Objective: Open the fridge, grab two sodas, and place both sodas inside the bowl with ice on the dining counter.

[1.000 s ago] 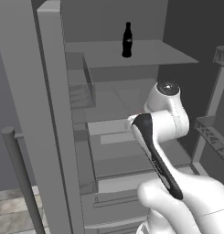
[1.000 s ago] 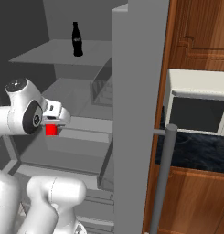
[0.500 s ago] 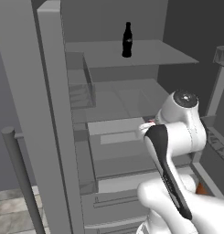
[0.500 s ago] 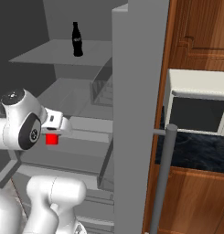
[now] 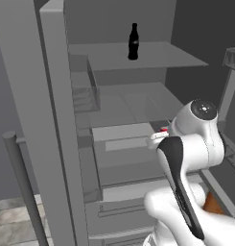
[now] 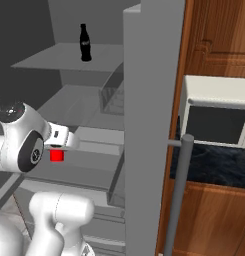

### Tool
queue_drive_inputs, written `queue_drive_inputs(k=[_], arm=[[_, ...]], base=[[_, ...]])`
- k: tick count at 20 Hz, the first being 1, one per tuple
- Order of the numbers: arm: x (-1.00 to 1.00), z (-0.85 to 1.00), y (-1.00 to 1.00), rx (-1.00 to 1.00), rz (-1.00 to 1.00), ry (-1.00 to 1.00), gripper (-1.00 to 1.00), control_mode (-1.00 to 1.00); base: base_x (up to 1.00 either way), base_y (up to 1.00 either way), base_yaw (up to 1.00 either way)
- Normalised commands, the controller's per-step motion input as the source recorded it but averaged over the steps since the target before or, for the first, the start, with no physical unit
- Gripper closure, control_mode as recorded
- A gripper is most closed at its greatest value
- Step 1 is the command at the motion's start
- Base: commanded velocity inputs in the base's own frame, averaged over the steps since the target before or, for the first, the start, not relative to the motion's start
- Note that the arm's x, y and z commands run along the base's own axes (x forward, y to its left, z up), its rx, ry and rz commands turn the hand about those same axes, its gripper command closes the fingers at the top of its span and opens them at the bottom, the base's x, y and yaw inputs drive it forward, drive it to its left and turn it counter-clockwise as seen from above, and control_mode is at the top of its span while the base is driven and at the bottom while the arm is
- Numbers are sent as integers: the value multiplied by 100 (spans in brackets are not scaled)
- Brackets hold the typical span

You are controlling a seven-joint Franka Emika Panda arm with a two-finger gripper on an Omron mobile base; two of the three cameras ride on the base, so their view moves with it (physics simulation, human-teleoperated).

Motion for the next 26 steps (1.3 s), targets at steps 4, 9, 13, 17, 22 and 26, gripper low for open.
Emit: queue_drive_inputs(k=[4,9,13,17,22,26], arm=[[0,0,0,0,0,0,100,100],[0,0,0,0,0,0,100,100],[0,0,0,0,0,0,100,100],[0,0,0,0,0,0,100,100],[0,0,0,0,0,0,100,100],[0,0,0,0,0,0,100,100]], base=[[-60,0,0],[-76,9,-4],[-85,22,-18],[-83,12,-24],[-87,8,-23],[-91,11,-18]])
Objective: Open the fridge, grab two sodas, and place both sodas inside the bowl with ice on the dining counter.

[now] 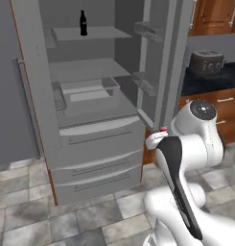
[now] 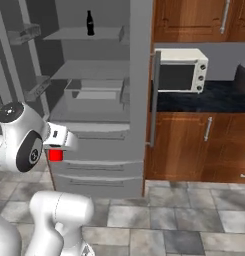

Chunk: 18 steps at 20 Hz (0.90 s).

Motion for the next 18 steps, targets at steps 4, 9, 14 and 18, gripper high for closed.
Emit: queue_drive_inputs(k=[4,9,14,18], arm=[[0,0,0,0,0,0,100,100],[0,0,0,0,0,0,100,100],[0,0,0,0,0,0,100,100],[0,0,0,0,0,0,100,100]], base=[[-90,7,-18],[-91,3,-16],[-93,4,-15],[-96,12,-13]])
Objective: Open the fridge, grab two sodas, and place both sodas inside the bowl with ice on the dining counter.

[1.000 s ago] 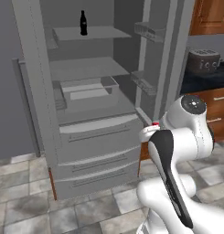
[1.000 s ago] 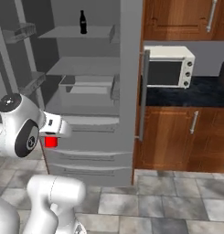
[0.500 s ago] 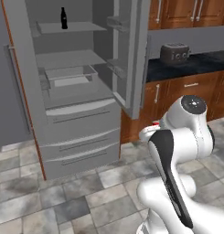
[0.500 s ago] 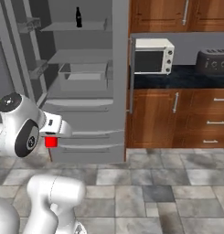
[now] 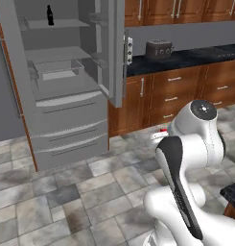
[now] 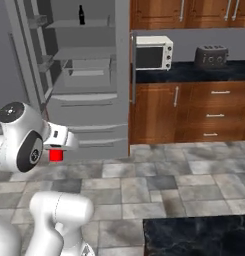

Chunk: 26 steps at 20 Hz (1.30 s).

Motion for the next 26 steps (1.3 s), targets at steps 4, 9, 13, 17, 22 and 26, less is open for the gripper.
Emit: queue_drive_inputs(k=[4,9,13,17,22,26], arm=[[0,0,0,0,0,0,100,100],[0,0,0,0,0,0,100,100],[0,0,0,0,0,0,100,100],[0,0,0,0,0,0,100,100],[0,0,0,0,0,0,100,100],[0,0,0,0,0,0,100,100]], base=[[-94,25,-9],[-91,26,-9],[-91,22,-10],[-96,18,-11],[-94,14,-11],[-92,12,-11]])
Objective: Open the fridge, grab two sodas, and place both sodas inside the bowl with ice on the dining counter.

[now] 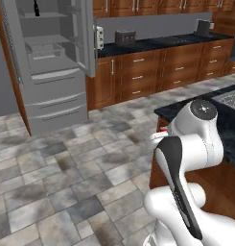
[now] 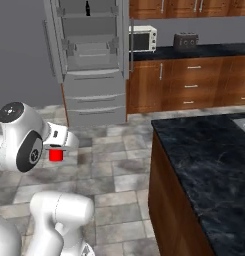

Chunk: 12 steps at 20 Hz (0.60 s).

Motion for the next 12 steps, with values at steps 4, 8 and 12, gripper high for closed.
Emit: queue_drive_inputs(k=[4,8,12], arm=[[0,0,0,0,0,0,100,100],[0,0,0,0,0,0,100,100],[0,0,0,0,0,0,100,100]], base=[[-89,6,-11],[-88,3,-11],[-83,0,-10]])
